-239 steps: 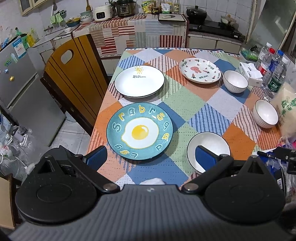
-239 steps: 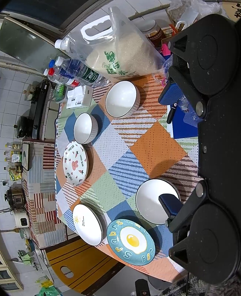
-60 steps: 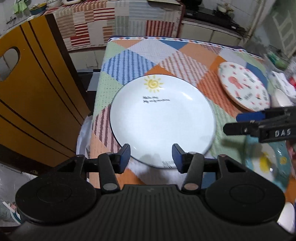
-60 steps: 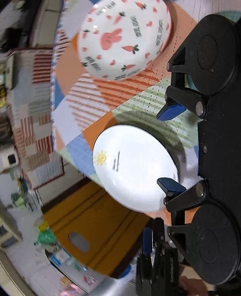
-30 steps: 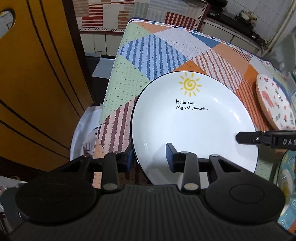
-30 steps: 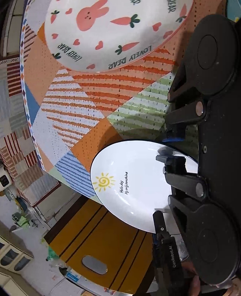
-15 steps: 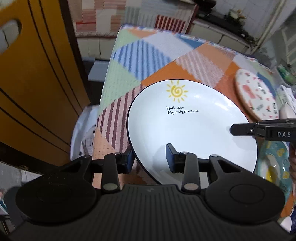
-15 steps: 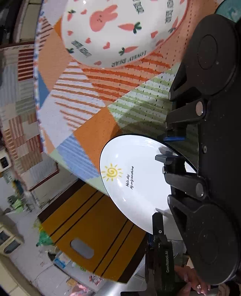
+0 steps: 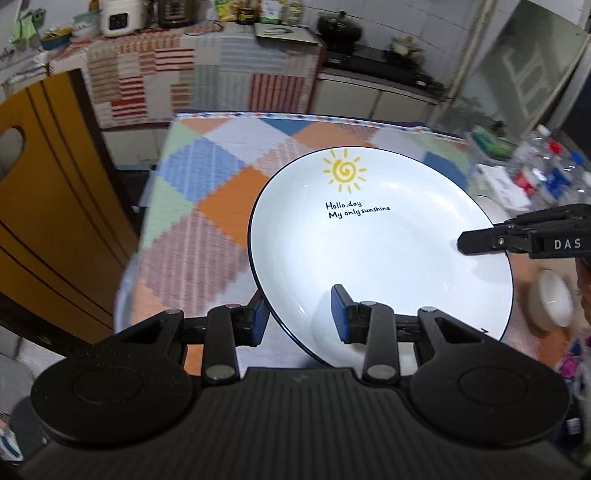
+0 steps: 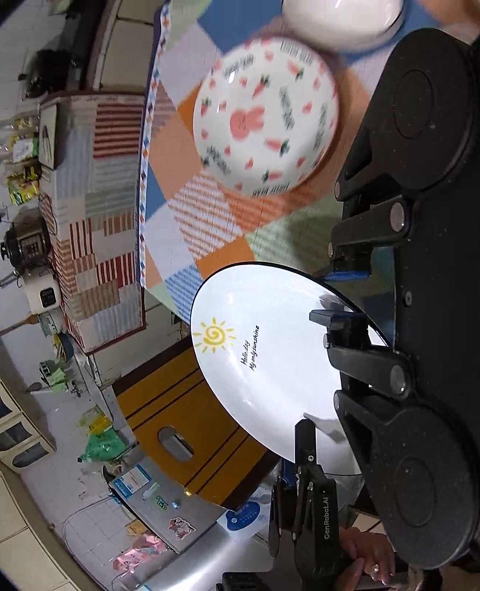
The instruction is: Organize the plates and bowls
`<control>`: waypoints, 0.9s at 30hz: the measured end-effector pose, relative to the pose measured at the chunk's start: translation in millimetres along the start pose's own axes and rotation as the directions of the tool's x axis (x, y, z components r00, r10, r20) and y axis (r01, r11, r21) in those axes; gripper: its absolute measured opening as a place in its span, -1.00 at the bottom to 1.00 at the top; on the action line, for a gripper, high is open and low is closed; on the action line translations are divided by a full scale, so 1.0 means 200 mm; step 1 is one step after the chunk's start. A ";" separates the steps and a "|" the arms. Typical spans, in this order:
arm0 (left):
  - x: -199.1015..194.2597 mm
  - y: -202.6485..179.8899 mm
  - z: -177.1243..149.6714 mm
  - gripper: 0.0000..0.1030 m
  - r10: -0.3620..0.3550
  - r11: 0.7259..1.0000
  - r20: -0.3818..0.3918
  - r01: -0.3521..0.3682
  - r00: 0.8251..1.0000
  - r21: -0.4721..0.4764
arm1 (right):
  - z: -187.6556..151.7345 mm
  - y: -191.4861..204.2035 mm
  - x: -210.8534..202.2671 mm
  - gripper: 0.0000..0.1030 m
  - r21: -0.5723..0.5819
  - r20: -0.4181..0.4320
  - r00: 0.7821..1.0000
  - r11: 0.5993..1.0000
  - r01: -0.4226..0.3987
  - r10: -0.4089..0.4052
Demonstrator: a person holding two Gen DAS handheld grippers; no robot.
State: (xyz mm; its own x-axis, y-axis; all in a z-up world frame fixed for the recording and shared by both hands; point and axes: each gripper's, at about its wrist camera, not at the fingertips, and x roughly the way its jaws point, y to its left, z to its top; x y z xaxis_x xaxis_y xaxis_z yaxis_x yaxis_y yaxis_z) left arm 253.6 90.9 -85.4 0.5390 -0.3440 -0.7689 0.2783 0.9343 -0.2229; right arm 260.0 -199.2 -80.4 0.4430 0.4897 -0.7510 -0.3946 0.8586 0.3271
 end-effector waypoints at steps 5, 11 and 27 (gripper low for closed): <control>0.00 -0.17 -0.04 -0.34 -0.050 0.998 -0.021 0.050 0.999 0.029 | -0.12 -0.05 -0.21 -0.61 -0.005 0.007 0.999 0.999 0.046 -0.046; 0.07 -0.35 -0.10 -0.33 -0.077 0.993 -0.068 0.083 0.995 0.081 | -0.32 -0.16 -0.34 -0.60 0.060 0.024 0.997 0.995 0.078 -0.080; 0.44 -0.54 -0.23 -0.34 -0.052 0.993 -0.190 0.070 0.980 0.093 | -0.69 -0.42 -0.26 -0.59 0.198 -0.012 0.993 0.973 0.116 -0.116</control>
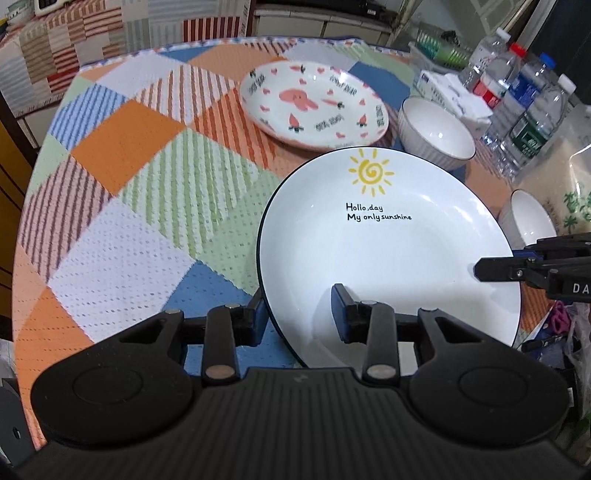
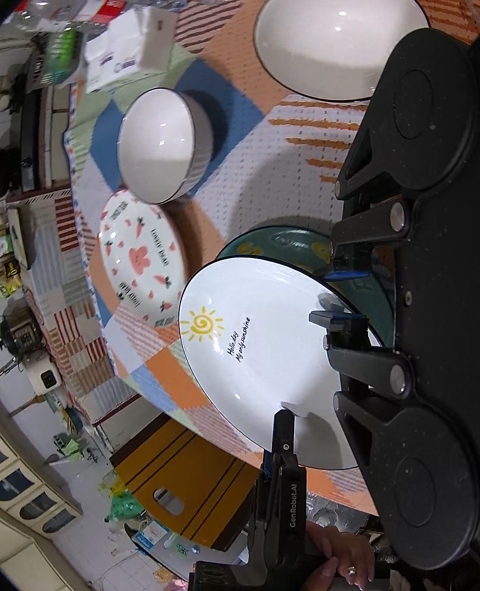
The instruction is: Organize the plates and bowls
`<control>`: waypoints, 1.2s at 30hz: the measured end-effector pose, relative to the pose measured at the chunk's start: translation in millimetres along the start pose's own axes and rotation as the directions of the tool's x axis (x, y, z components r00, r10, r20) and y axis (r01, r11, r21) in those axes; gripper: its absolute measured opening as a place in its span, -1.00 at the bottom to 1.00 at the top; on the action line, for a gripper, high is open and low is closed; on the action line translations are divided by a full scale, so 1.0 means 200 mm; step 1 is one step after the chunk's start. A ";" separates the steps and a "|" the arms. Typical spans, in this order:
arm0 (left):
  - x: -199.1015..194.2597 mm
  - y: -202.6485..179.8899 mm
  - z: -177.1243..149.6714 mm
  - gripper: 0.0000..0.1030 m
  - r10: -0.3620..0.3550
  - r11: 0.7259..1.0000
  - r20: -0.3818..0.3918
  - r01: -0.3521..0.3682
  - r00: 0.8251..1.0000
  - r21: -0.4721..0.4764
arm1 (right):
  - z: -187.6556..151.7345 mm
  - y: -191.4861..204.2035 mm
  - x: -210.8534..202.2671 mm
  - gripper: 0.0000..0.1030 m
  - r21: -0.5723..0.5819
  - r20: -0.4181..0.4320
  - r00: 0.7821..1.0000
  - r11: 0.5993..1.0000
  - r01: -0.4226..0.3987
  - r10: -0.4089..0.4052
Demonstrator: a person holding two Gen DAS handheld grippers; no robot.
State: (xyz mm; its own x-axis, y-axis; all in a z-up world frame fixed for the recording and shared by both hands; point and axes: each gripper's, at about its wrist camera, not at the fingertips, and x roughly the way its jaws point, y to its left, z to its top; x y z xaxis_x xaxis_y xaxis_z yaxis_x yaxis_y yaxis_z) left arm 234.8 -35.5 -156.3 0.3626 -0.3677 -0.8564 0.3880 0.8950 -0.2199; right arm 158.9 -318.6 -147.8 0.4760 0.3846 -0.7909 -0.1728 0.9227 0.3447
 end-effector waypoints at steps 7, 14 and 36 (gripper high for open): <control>0.09 0.00 -0.01 -0.34 0.008 1.000 -0.036 -0.008 0.999 0.006 | -0.02 -0.05 0.06 -0.59 0.027 -0.029 1.000 1.000 0.013 -0.012; 0.12 0.01 0.00 -0.34 0.026 1.000 -0.053 -0.025 0.998 0.014 | -0.03 -0.04 0.09 -0.58 0.043 -0.043 0.999 0.999 0.029 -0.028; 0.16 0.01 -0.01 -0.34 0.017 0.999 -0.104 -0.012 0.994 0.047 | 0.04 0.18 0.21 -0.34 -0.074 -0.159 0.923 0.937 0.342 -0.350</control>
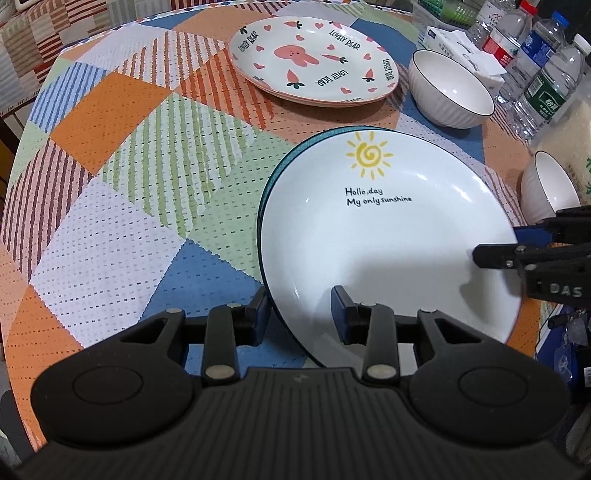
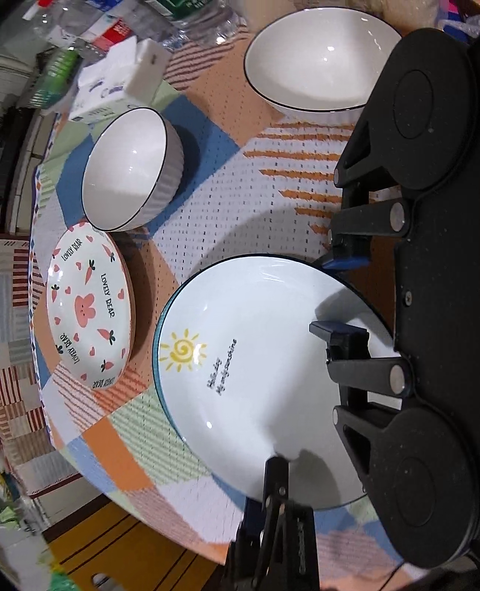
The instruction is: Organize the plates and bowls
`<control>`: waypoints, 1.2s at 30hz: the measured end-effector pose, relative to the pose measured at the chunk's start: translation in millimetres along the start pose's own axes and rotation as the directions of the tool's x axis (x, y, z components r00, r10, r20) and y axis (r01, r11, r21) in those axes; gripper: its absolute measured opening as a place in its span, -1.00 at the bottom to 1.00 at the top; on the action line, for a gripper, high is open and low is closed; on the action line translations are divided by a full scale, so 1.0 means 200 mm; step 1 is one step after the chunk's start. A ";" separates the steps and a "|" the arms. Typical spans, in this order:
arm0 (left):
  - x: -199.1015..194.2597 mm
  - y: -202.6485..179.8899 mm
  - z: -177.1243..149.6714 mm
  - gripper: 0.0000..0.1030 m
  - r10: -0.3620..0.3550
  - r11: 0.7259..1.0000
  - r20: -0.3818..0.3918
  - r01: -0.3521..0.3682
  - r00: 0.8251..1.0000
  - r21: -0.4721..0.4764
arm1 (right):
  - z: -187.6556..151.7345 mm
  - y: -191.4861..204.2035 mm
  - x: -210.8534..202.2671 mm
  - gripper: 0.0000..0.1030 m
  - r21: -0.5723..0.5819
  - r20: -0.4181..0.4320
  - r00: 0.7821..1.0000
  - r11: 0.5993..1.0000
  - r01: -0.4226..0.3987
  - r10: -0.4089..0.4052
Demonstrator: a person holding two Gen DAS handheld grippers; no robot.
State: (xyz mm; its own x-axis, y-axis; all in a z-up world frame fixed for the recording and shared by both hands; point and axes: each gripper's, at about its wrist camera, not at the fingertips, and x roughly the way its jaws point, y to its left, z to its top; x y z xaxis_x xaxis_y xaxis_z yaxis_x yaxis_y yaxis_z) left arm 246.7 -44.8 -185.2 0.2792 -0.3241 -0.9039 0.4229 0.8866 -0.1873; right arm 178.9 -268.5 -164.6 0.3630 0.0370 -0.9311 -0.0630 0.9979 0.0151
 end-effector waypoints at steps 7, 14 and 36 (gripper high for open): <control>-0.07 0.04 0.03 -0.34 -0.024 0.999 0.002 0.024 1.000 -0.038 | -0.01 0.02 0.02 -0.37 -0.023 0.001 0.999 0.999 0.042 -0.042; -0.29 0.07 0.11 -0.34 -0.061 0.998 0.056 0.063 0.997 -0.029 | 0.06 0.00 -0.19 -0.37 -0.058 0.074 0.997 0.998 0.006 -0.001; -0.45 0.15 0.64 0.75 0.056 0.989 0.239 -0.087 0.969 0.118 | 0.88 -0.26 -0.23 0.31 -0.193 0.234 0.949 0.967 -0.168 0.211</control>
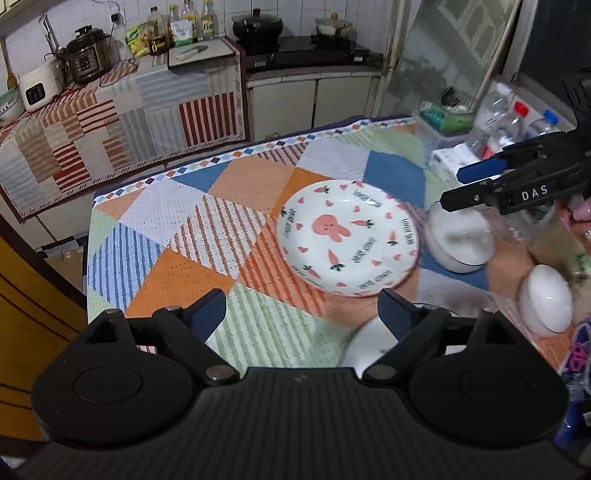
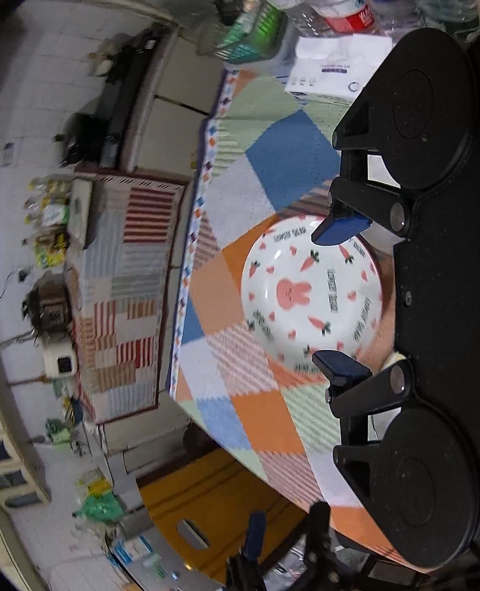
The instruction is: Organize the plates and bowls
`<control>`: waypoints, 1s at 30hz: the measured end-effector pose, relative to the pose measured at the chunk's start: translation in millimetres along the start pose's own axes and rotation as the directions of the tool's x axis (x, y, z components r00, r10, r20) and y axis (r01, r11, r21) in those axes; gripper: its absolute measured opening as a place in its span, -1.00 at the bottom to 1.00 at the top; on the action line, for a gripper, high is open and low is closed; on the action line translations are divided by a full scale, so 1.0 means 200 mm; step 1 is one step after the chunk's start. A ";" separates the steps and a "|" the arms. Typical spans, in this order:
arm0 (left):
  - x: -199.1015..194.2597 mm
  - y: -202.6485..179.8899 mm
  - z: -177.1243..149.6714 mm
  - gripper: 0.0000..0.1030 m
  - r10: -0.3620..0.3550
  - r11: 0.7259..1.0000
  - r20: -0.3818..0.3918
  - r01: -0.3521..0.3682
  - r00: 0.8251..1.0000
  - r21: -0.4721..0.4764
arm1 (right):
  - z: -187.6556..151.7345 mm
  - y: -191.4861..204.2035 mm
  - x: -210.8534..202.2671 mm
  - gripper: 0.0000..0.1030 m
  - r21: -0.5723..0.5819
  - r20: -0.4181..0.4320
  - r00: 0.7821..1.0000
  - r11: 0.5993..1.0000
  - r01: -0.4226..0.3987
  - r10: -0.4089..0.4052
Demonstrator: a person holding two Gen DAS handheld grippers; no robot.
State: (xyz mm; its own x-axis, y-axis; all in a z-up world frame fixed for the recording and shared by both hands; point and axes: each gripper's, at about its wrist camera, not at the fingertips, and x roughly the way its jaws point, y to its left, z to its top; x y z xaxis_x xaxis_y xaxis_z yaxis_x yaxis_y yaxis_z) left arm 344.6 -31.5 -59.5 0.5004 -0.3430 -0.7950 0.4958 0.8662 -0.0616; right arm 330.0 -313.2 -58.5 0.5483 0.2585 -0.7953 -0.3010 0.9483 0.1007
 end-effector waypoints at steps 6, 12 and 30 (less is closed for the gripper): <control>0.32 0.12 0.04 0.67 -0.077 0.993 -0.088 0.068 0.993 -0.093 | 0.03 -0.18 0.28 0.31 0.037 -0.065 0.998 0.999 0.021 -0.018; 0.63 0.19 0.02 0.42 -0.155 0.970 -0.101 0.132 0.983 -0.206 | 0.03 -0.34 0.53 0.29 0.178 -0.083 0.996 0.984 -0.006 0.021; 0.99 0.17 -0.06 -0.69 -0.281 0.883 -0.135 0.201 0.950 -0.425 | -0.06 -0.49 0.78 -0.58 0.262 -0.098 0.992 0.964 -0.052 0.080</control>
State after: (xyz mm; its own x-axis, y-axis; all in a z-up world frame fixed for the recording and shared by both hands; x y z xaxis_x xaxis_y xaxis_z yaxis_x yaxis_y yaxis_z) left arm 452.1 -66.0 -226.0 0.2407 -0.5203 -0.8194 0.2363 0.8502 -0.4704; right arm 436.1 -366.9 -199.8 0.4432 0.3145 -0.8394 -0.1140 0.9486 0.2953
